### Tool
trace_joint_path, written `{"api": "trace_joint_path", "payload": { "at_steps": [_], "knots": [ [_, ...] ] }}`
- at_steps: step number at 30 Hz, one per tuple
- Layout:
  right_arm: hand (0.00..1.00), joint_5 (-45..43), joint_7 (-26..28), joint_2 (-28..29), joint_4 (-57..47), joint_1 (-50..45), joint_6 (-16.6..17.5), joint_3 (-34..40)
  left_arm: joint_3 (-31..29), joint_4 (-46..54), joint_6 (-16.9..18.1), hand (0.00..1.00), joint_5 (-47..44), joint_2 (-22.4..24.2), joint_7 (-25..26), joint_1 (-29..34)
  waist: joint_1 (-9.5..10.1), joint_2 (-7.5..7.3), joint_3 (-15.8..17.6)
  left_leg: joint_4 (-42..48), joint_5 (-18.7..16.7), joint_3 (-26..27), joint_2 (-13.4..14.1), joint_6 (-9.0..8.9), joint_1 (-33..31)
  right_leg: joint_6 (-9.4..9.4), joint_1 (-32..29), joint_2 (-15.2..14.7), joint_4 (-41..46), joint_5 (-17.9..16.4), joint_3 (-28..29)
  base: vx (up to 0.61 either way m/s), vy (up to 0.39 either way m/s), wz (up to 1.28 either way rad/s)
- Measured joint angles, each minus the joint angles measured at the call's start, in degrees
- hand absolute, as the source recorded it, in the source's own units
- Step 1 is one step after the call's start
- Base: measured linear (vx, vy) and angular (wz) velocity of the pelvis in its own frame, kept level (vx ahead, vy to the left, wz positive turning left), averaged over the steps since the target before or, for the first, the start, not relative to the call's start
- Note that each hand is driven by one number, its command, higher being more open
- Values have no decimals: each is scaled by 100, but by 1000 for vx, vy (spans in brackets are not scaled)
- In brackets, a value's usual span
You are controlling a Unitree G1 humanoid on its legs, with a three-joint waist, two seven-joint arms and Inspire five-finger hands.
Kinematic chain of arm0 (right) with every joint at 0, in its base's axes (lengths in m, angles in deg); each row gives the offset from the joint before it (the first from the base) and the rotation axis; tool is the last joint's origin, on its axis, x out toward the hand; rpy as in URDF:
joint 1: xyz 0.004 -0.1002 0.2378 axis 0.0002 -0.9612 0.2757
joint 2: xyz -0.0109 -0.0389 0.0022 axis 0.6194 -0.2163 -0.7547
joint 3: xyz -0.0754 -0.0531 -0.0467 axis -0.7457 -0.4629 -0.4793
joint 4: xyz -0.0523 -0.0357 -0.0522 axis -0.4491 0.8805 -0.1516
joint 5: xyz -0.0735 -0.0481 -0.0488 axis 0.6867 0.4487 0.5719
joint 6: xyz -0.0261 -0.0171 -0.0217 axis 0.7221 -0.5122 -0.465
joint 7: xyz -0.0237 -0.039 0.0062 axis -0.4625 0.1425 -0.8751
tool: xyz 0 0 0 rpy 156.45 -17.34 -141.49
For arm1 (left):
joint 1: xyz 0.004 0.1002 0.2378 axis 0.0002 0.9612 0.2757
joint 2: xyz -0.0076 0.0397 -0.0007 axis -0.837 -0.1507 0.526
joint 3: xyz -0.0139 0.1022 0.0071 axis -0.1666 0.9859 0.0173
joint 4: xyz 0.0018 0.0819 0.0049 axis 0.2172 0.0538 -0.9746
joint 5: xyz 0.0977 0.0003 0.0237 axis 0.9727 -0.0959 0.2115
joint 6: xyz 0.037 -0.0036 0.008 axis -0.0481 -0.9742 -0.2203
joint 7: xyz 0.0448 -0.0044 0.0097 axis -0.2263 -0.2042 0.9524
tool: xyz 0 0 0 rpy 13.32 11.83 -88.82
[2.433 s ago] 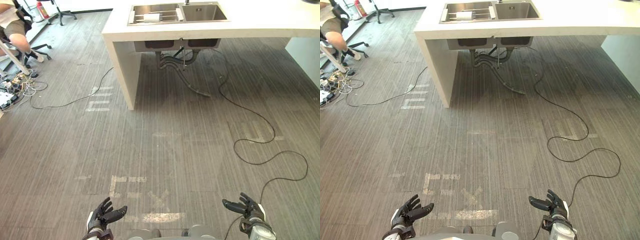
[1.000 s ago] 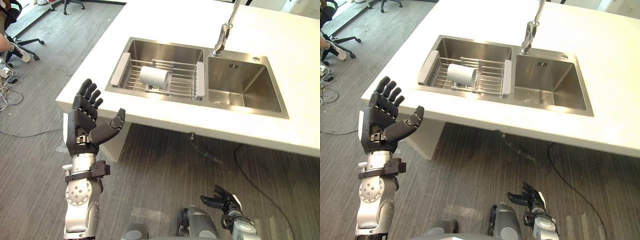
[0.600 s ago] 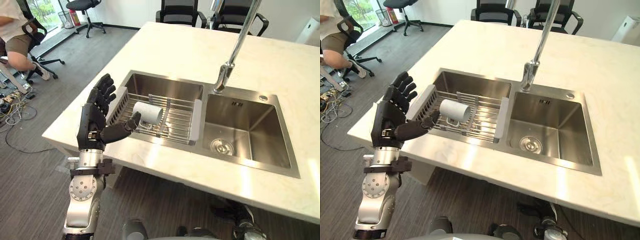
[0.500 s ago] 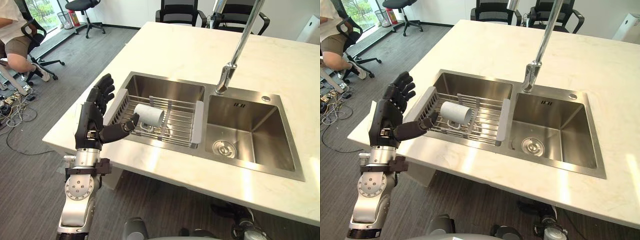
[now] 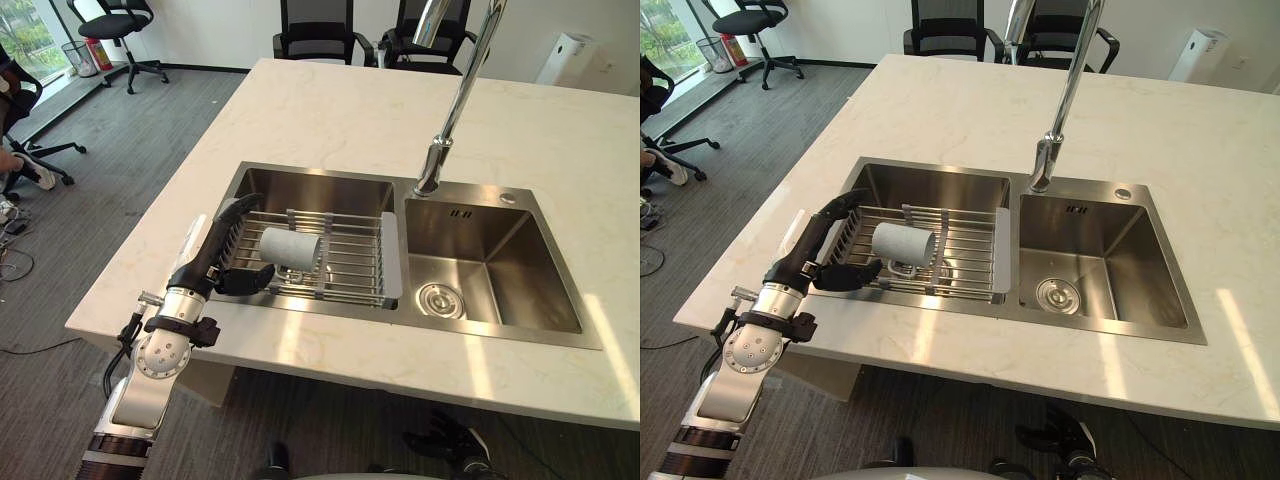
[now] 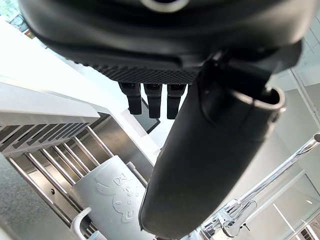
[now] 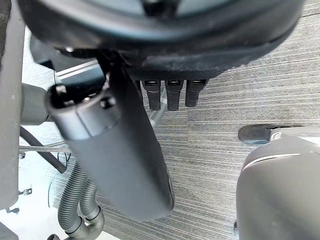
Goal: Walk over to the sink, pick up the cup, carry it to the dishwasher, place the cup inside the dishwasher, then close the dishwasher door
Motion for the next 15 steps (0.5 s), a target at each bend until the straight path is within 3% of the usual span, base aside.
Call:
{"api": "trace_joint_path", "payload": {
  "at_steps": [6,15],
  "knots": [
    [90,0,-67,-1,-8,-17,-1,19,23,-2,-19,90,83,238,35,1,-18,37,-20,-100,8,125,3,0,218,0,119,0,-36,-1,101,-8,3,-9],
    [90,0,-234,-3,-12,-112,-3,145,129,-75,-196,90,1198,517,328,-61,-161,124,-46,-105,12,110,25,-9,325,0,246,14,-66,-1,64,-9,-2,0]
  ]
}}
